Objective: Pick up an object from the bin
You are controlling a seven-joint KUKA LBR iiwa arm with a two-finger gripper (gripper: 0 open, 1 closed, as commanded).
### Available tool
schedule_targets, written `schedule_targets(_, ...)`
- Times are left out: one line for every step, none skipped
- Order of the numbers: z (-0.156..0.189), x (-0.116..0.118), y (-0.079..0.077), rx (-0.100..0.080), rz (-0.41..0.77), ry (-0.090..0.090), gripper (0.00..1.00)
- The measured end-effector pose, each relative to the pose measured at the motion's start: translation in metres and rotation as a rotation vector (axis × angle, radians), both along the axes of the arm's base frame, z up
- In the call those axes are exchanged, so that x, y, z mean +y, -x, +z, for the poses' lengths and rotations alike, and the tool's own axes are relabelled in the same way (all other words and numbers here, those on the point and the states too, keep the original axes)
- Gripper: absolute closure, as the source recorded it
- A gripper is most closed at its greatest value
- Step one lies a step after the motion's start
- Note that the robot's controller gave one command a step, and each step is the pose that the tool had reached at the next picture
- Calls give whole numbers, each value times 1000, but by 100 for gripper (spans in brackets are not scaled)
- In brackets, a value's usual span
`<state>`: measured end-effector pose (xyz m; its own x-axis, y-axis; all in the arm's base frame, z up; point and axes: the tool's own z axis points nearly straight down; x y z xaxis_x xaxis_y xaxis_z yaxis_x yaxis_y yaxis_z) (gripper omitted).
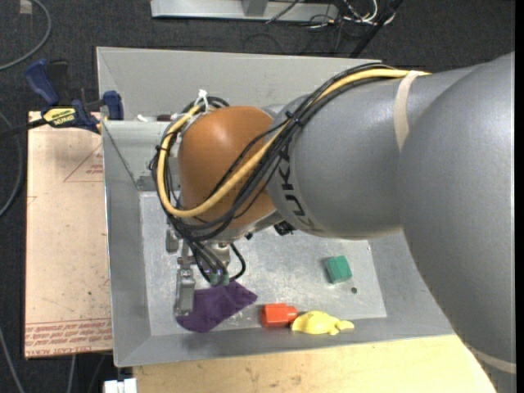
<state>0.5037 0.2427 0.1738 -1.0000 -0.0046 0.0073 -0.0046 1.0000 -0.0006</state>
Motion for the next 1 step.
schedule_targets(5,-1,-2,-7,-5,-2,0)
